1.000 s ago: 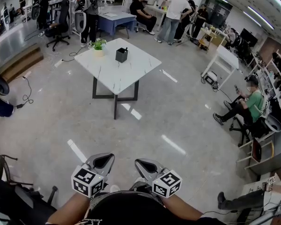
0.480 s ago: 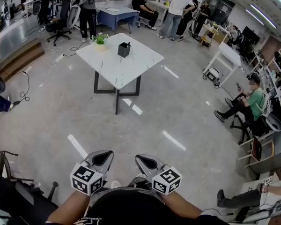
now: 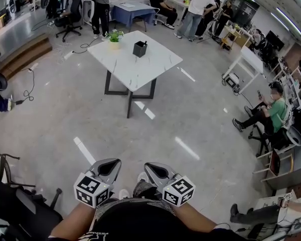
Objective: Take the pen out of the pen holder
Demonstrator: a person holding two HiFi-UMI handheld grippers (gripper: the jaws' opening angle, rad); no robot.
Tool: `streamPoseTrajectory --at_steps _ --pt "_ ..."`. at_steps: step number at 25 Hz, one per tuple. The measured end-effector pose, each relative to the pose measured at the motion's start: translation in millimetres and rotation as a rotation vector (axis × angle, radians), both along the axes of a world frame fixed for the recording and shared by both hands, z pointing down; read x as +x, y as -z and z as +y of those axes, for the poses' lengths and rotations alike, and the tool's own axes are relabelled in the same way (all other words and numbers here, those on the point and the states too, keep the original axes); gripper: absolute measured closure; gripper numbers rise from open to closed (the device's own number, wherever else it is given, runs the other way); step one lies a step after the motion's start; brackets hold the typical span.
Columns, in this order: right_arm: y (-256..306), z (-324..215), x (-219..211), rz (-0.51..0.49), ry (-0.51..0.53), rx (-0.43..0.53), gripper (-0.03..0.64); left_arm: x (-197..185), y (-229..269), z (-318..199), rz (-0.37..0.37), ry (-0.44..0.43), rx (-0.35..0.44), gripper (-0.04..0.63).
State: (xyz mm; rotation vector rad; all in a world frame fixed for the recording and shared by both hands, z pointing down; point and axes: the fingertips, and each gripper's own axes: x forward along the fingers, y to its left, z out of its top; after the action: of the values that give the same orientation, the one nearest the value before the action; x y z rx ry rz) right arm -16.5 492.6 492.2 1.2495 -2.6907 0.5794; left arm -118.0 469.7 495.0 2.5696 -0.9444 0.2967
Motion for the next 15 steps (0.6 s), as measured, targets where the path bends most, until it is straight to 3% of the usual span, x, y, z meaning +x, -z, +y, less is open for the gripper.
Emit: streamPoseTrajectory --at_steps 15 --pt "-10.5 -46.2 9.8 -0.019 -0.001 -0.030 0.617 11.9 -11.5 -40.0 -0.014 0.001 -0.027 0.538"
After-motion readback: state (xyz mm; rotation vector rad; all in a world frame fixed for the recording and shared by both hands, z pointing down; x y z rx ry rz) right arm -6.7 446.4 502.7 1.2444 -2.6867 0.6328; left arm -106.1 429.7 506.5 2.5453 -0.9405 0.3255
